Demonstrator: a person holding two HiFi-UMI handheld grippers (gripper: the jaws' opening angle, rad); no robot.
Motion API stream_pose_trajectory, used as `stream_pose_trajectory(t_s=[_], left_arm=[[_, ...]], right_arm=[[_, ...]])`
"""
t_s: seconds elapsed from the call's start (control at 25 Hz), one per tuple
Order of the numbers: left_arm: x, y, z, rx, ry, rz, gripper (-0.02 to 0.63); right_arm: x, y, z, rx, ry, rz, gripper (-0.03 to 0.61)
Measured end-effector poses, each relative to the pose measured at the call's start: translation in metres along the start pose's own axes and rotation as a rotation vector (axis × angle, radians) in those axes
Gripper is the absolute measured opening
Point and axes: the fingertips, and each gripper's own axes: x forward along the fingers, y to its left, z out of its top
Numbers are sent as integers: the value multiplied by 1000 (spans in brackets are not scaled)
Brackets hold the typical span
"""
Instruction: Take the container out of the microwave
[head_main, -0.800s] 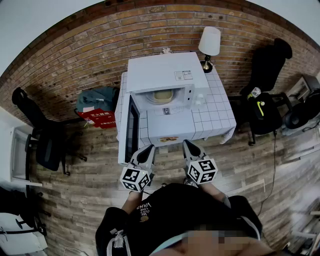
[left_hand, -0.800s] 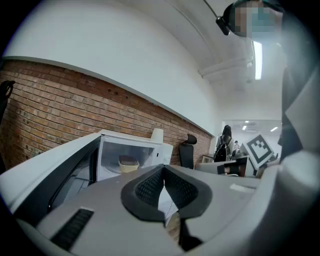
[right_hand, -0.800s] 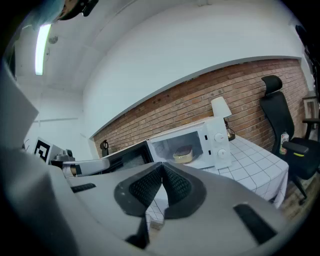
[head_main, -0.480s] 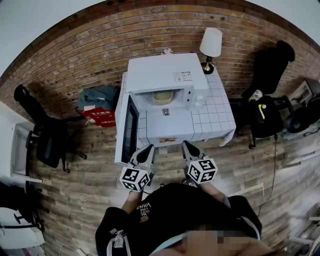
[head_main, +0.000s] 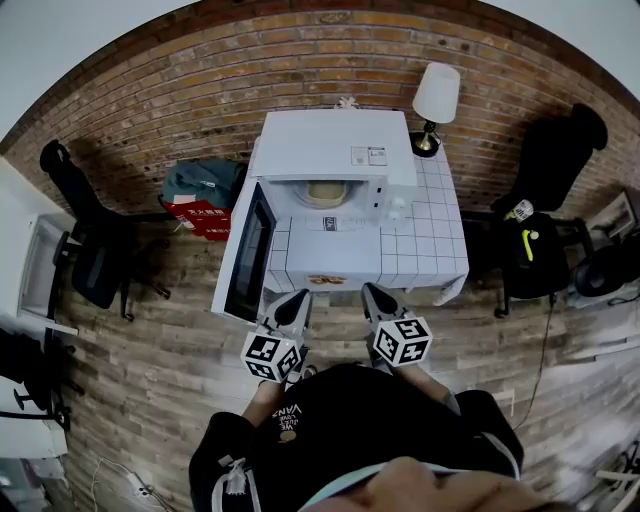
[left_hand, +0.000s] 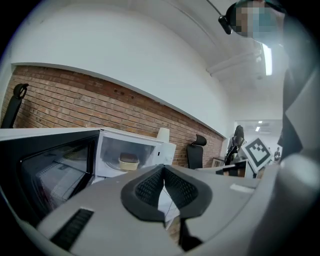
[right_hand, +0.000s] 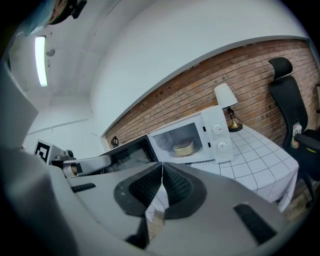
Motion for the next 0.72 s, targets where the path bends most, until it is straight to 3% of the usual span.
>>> stream_pose_trajectory(t_s=[0.44, 0.72], left_arm=[[14, -22, -18, -45, -14, 102, 11], [24, -13, -19, -44, -10, 99, 11]], right_arm=[[-7, -32, -1, -23, 42, 57, 5], [5, -37, -1, -13, 47, 38, 5]])
